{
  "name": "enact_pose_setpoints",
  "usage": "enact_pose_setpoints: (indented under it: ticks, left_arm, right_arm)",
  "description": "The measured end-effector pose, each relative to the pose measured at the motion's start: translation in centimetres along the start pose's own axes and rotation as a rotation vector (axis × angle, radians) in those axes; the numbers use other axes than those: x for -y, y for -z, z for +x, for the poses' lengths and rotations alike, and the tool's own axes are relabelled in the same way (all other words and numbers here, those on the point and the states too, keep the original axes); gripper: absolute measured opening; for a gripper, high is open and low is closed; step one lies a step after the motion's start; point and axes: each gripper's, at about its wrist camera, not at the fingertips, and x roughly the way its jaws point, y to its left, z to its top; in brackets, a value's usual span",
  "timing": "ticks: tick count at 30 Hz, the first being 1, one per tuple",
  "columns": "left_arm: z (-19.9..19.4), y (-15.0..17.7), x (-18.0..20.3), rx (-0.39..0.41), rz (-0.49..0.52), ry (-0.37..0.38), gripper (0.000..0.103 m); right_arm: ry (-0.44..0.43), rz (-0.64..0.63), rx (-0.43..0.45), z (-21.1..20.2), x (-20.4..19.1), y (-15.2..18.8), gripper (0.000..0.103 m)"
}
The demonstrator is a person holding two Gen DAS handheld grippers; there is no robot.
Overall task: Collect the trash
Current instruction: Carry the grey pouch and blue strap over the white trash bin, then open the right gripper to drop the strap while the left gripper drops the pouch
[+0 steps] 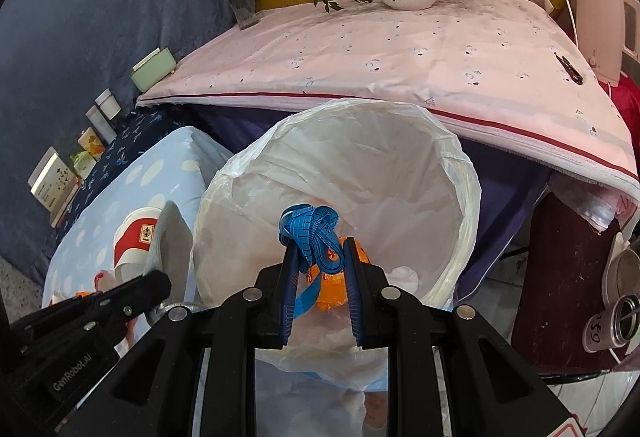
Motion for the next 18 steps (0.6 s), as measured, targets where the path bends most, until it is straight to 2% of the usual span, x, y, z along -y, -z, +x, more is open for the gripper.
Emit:
enact_pose_setpoints:
  ticks: [10, 14, 15, 16, 17, 18]
  left_arm:
    - [2.1, -2.0, 1.9, -0.019, 0.027, 0.032, 0.003]
    - [2.6, -2.1, 1.9, -0.021, 0.019, 0.041, 0.008]
    - [2.5, -2.1, 1.9, -0.015, 0.017, 0.024, 0.014]
    - [2.4, -2.0, 1.9, -0.011, 0.016, 0.007, 0.033]
    - [2.3, -2.0, 1.8, -0.002, 0.008, -0.017, 0.043]
    - [2.2, -2.1, 1.6, 0.007, 0.000, -0.029, 0.047]
  right_arm:
    - [0.020, 0.001, 0.016, 0.2, 0.7, -1.2, 0.021]
    - [0.035, 0.014, 0.036, 0.1, 1.1, -1.7, 0.028]
    - [0.036, 0.020, 0.038, 0.0, 1.2, -1.8, 0.033]
    - [0.039, 0.027, 0.043, -0.1, 1.3, -1.8, 0.042]
    - [0.050, 0.035, 0.052, -0.3, 1.4, -1.9, 0.043]
    - [0.053, 0.037, 0.055, -0.4, 1.5, -2.0, 0.043]
